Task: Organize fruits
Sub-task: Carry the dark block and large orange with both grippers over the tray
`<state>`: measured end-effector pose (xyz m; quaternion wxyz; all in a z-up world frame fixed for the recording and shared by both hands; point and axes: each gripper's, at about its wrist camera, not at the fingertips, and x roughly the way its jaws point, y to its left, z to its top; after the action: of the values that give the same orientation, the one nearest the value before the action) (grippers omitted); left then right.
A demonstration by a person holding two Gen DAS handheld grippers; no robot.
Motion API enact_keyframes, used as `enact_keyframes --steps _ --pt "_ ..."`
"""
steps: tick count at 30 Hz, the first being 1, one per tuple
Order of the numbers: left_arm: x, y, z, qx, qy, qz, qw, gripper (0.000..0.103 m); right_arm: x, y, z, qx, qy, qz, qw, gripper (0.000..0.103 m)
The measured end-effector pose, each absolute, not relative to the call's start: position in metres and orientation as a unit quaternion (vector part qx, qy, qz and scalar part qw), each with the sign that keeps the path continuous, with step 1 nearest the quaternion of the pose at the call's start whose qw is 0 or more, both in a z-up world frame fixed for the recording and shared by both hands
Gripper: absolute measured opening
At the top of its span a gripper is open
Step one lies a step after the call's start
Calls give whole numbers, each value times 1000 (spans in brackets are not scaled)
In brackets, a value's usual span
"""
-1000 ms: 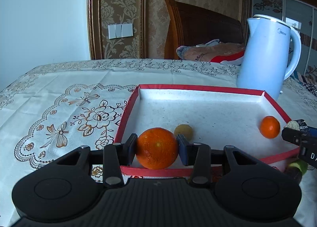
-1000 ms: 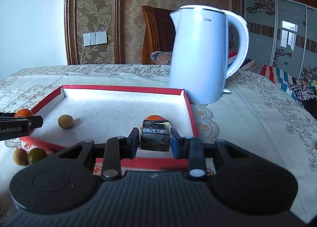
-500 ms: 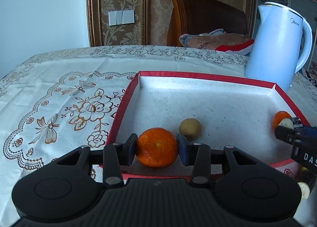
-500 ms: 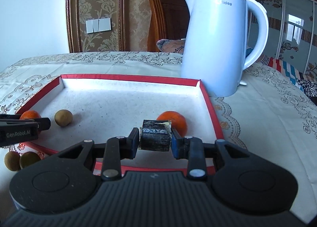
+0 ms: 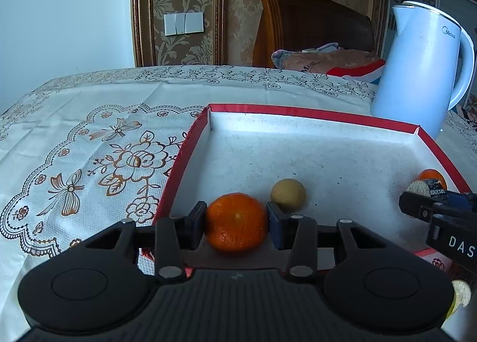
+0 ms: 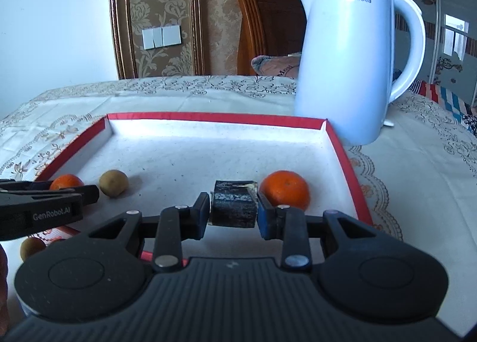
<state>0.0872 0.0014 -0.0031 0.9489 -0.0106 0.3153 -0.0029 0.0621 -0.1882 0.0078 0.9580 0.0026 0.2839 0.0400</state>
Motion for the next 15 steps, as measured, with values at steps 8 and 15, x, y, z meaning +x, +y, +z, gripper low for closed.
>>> enact_keyframes --steps 8,15 --pt "91 1 -5 -13 312 -1 950 42 74 -188 2 -5 295 23 955 31" --pt "90 -2 -6 -2 304 3 953 43 84 -190 -2 1 305 17 952 31"
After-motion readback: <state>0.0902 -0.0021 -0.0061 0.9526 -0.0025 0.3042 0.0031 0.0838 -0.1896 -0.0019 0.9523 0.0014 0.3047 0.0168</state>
